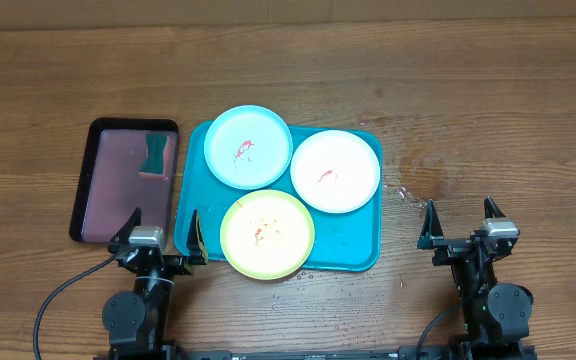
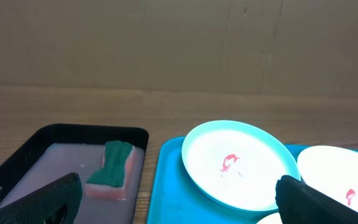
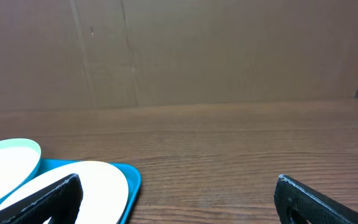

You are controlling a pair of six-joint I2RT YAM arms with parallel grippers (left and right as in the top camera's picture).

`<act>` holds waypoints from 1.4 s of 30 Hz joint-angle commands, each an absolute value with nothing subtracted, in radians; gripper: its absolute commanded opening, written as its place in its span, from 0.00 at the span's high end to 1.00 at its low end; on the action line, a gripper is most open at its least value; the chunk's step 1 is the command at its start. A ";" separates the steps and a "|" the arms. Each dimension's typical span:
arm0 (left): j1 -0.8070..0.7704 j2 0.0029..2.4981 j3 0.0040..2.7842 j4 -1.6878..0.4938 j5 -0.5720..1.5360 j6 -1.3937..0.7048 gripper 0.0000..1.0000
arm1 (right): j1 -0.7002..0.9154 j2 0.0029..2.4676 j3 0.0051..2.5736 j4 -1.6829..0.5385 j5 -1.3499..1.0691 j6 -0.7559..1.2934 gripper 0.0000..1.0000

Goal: Clean dirty plates on tray and stack at the side

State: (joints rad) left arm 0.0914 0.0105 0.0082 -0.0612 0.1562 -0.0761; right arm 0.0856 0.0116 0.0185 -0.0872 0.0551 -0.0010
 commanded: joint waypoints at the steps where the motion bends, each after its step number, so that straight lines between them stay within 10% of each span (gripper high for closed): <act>1: 0.095 0.011 0.005 -0.064 0.150 -0.083 0.00 | 0.081 0.004 0.008 -0.081 0.051 -0.008 0.00; 42: 0.095 0.011 0.006 -0.064 0.161 -0.159 0.00 | 0.081 0.004 0.008 -0.080 0.033 0.013 0.00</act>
